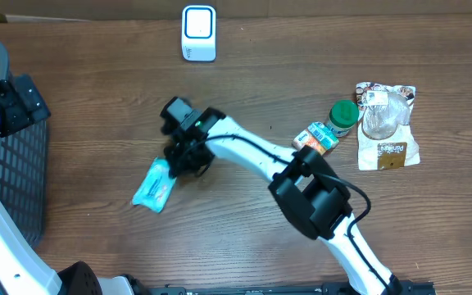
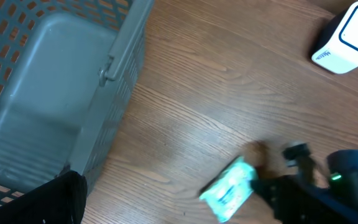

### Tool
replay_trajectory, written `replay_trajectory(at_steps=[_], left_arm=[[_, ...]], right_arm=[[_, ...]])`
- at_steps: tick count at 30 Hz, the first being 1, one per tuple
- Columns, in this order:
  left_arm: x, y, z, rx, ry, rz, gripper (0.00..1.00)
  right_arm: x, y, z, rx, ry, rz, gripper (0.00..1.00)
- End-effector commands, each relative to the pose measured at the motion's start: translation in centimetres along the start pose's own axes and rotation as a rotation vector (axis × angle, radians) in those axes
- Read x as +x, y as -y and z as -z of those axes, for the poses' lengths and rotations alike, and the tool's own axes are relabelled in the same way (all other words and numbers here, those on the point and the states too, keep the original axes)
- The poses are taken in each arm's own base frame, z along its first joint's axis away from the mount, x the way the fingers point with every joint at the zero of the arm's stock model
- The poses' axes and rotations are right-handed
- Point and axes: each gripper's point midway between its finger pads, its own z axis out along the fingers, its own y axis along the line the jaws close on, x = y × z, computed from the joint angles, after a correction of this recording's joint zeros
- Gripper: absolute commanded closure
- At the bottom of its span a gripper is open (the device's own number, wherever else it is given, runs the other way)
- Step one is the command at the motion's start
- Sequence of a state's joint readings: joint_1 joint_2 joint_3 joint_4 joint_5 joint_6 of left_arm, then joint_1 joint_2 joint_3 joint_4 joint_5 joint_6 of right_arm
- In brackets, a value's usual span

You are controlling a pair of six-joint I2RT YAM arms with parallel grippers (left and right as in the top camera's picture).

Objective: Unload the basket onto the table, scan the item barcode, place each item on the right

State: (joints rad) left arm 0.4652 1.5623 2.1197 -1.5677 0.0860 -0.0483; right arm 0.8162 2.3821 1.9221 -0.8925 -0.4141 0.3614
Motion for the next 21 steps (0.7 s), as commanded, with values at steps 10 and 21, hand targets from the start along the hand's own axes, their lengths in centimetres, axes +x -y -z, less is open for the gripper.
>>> replay_trajectory(at_steps=[10, 21], left_arm=[[-0.2, 0.3, 0.1, 0.012, 0.007, -0.018, 0.00], [-0.2, 0.3, 0.1, 0.012, 0.007, -0.018, 0.01]], right_arm=[[-7.1, 9.1, 9.3, 0.069, 0.190, 0.017, 0.86], [-4.5, 7.7, 9.4, -0.085, 0.065, -0.250, 0.59]])
